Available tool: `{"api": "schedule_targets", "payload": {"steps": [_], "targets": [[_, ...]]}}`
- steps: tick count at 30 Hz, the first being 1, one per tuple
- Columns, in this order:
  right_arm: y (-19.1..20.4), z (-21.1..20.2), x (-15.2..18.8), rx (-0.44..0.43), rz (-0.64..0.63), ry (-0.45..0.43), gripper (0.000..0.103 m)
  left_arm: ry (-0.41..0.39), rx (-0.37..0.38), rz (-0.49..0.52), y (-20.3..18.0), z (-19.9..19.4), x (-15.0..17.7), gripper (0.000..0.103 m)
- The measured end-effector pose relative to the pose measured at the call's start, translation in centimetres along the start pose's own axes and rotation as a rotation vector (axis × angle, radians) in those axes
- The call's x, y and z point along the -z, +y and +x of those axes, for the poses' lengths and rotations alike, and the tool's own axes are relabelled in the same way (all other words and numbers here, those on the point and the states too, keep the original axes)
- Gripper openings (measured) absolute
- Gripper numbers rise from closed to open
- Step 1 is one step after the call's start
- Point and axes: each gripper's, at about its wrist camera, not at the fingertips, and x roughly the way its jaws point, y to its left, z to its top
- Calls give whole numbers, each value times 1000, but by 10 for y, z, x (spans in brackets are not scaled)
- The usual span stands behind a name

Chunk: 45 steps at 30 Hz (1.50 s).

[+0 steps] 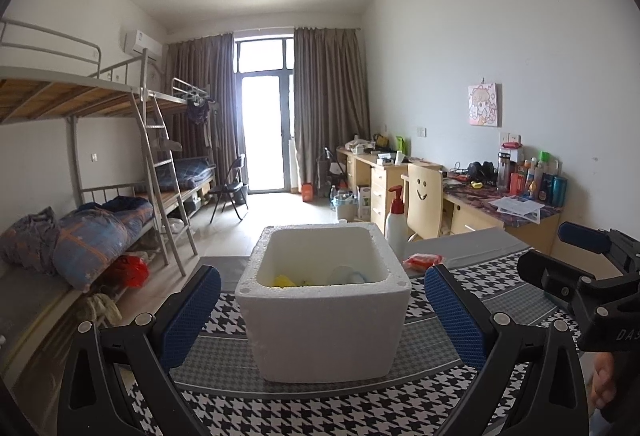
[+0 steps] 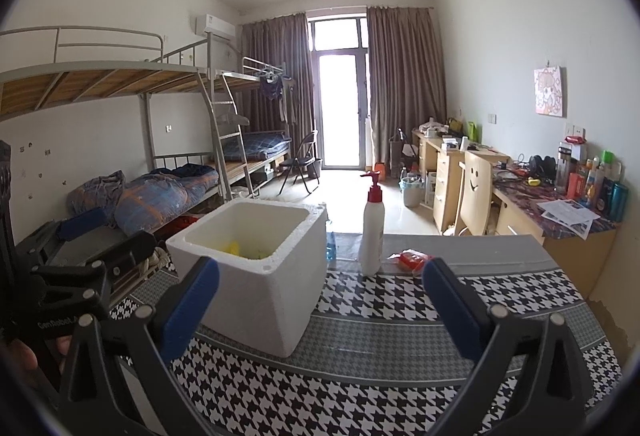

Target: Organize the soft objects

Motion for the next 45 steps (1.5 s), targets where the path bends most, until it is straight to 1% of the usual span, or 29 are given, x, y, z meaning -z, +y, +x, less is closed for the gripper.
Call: {"api": "schedule_targets", "payload": {"steps": [6, 12, 17, 30, 35, 42, 45], "targets": [[5, -7, 6, 11, -13, -24, 103, -26, -21, -3, 0, -10, 6, 102], [4, -12, 11, 5, -7, -41, 103, -52, -36, -20, 6, -17, 14, 102], [3, -12, 20, 3, -1, -39, 103, -45, -17, -5, 4, -16, 19, 102], [1, -28, 34, 45, -6, -68, 103, -61, 11, -33, 3, -21, 31, 102], [-3, -23, 42, 39, 15, -54, 103, -60, 20, -32, -2, -21, 38, 102], [-1, -25, 49, 49, -1, -71, 103, -79, 3, -47, -1, -20, 44, 102], [-1, -27, 52, 47, -1, -83, 103, -67, 2, -56, 1, -19, 48, 102]]}}
